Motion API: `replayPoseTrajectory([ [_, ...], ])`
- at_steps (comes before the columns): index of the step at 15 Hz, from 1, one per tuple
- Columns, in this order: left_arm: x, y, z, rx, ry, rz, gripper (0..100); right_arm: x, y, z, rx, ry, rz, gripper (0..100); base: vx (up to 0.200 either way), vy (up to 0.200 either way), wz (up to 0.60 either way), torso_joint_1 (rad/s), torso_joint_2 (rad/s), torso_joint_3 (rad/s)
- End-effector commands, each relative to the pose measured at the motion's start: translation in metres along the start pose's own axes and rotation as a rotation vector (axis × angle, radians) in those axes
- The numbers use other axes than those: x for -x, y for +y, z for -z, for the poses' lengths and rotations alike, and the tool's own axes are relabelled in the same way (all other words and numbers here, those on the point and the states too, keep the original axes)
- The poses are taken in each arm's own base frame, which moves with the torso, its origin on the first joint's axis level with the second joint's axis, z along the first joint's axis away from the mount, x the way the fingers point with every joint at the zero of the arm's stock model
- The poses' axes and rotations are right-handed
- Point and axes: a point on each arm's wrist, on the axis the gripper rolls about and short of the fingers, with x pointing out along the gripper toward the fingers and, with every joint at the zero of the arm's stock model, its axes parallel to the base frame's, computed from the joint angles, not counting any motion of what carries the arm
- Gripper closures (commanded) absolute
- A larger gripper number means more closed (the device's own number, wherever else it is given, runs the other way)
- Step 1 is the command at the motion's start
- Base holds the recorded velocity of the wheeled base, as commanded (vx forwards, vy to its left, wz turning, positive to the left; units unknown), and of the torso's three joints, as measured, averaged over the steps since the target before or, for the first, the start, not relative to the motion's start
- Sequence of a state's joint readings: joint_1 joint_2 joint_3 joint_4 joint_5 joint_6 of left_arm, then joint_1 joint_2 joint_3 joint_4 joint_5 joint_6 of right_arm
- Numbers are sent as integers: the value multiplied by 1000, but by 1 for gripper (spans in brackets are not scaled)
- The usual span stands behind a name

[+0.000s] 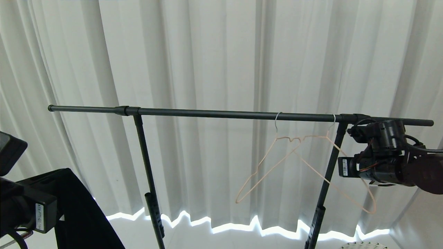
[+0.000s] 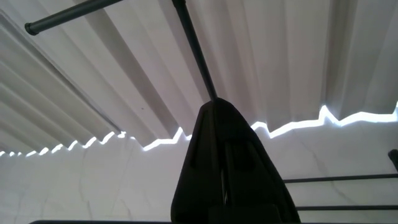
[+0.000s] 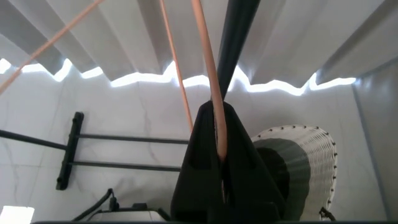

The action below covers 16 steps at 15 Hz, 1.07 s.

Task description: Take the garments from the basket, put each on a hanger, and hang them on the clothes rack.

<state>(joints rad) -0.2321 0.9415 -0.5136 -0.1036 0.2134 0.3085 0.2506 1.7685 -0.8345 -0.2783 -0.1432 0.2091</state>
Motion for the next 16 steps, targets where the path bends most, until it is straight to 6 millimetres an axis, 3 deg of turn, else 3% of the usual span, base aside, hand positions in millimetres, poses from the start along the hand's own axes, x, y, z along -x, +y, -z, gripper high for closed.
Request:
replayPoseTrajectory([
  [1, 0, 0, 1, 0, 1, 0, 100, 14, 0, -7, -10, -47, -11, 100, 0, 0, 0, 0, 0, 0],
  [7, 0, -1, 2, -2, 5, 1, 100, 44, -2, -19, -24, -135, -36, 100, 0, 0, 0, 0, 0, 0],
  [16, 0, 0, 1, -2, -1, 1, 100, 57, -9, 7, -10, -89, -17, 100, 0, 0, 0, 0, 0, 0],
])
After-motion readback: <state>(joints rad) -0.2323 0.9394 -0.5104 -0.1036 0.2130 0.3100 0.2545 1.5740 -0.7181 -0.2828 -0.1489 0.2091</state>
